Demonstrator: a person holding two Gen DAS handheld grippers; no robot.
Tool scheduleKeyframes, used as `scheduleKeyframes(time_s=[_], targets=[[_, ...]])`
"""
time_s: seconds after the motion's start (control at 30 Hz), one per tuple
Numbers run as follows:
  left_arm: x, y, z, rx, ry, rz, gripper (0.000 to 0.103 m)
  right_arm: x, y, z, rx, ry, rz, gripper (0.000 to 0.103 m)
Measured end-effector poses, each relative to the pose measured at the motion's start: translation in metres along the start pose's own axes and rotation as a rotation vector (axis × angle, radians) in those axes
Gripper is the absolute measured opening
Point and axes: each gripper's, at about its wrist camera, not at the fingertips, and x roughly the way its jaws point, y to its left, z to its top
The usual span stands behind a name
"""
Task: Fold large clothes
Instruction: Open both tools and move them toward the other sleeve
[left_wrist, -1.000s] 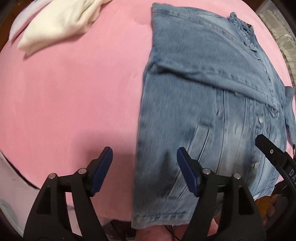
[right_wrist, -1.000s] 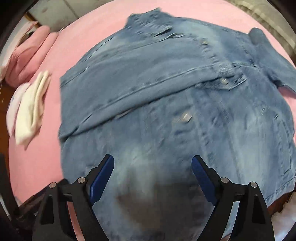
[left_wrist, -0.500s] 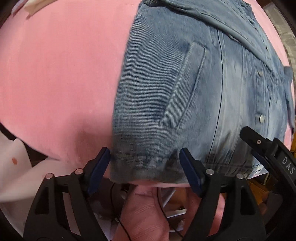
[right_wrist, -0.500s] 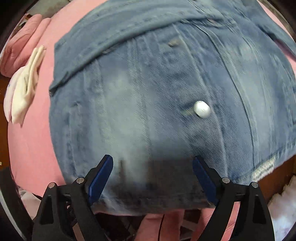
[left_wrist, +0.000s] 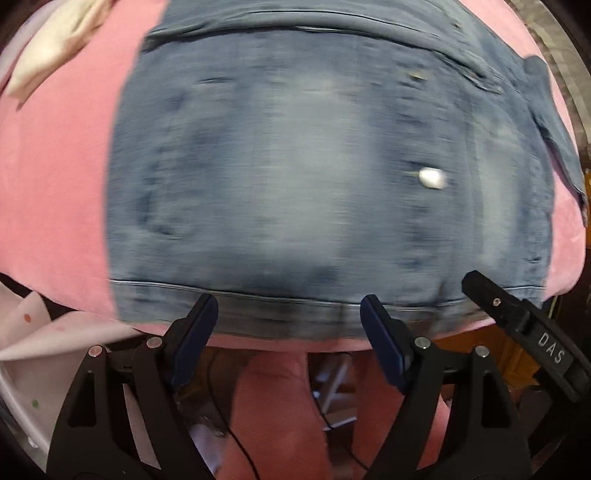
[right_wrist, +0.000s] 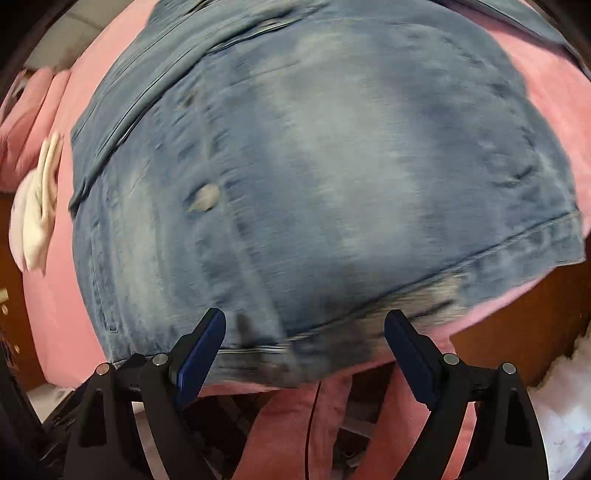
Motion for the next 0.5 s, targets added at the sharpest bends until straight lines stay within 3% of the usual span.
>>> scheduleKeyframes(time_s=[0.33,0.5], targets=[[-0.014,-0.181,0.011,0.131,-0.017,-0.025,0.077,-0.053,-0.148,0.066,0.127,-0.044,0.080,0.090],[-0.015,-0.278,0.043,0.220,-0.030,-0.008,0.077,-0.084,-0.243,0.123,0.163,-0.112,0.135,0.091]])
